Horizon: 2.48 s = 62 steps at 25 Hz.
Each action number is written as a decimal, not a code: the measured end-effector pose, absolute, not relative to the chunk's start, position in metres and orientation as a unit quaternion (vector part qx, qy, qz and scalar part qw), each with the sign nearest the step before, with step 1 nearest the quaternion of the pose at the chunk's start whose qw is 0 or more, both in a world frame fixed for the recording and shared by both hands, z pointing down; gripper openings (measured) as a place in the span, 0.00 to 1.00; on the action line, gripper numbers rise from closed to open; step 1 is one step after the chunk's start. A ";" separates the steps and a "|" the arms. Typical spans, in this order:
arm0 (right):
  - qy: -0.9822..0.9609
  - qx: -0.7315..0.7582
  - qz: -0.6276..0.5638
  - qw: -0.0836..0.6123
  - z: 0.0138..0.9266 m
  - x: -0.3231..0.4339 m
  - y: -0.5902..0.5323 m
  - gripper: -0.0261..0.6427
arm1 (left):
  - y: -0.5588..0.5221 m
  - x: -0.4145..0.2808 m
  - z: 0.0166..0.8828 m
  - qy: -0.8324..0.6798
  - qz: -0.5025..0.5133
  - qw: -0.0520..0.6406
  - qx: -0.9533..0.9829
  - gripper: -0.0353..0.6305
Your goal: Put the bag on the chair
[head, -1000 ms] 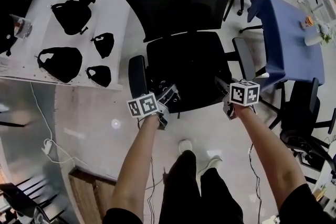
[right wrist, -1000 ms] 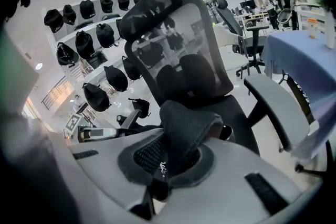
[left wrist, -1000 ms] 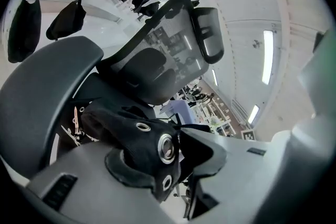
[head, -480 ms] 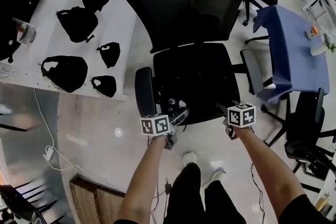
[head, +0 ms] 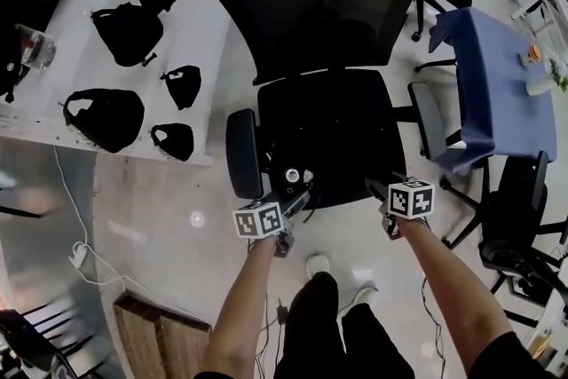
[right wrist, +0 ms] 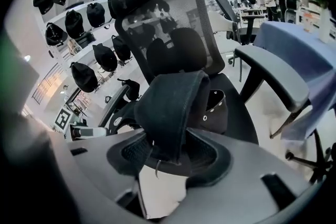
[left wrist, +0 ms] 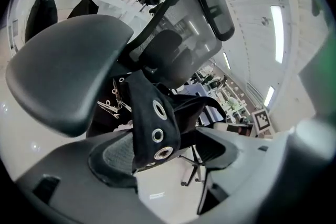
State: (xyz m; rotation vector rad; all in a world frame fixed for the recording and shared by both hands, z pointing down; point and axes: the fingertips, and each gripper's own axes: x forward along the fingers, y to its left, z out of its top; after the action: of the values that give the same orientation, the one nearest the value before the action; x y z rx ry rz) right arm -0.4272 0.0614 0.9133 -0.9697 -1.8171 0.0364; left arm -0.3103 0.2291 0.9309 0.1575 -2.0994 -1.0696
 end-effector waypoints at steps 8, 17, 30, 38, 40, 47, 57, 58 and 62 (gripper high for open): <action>-0.772 -0.395 -0.006 0.498 0.886 -0.426 0.048 0.35 | 0.224 -0.295 0.910 -0.850 -0.371 0.367 0.068 0.54; -0.779 -0.388 -0.026 0.492 0.850 -0.419 0.019 0.36 | 0.217 -0.272 0.865 -0.865 -0.361 0.342 0.064 0.54; -0.785 -0.444 0.027 0.430 0.720 -0.330 0.004 0.35 | 0.169 -0.219 0.723 -0.904 -0.338 0.255 0.063 0.54; -0.790 -0.459 0.025 0.405 0.639 -0.258 -0.065 0.35 | 0.115 -0.138 0.635 -0.920 -0.343 0.191 0.012 0.54; -0.793 -0.461 0.032 0.397 0.621 -0.240 -0.085 0.35 | 0.087 -0.120 0.612 -0.929 -0.325 0.178 0.017 0.54; -0.788 -0.498 0.067 0.357 0.567 -0.166 -0.151 0.31 | -0.003 -0.066 0.521 -0.965 -0.235 0.113 0.012 0.53; -0.811 -0.506 0.079 0.282 0.493 -0.130 -0.242 0.22 | -0.088 -0.015 0.462 -0.977 -0.189 0.097 -0.033 0.43; -0.808 -0.512 0.078 0.279 0.486 -0.127 -0.245 0.21 | -0.092 -0.014 0.455 -0.979 -0.180 0.091 -0.037 0.43; -0.822 -0.505 0.088 0.250 0.460 -0.121 -0.253 0.16 | -0.108 -0.006 0.440 -0.981 -0.173 0.083 -0.024 0.35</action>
State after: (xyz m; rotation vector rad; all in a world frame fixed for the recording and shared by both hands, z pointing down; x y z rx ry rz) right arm -0.1205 -0.2530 0.4603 -1.3748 -2.2377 0.2402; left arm -0.0059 -0.1080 0.4403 -0.0706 -2.9292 -0.5163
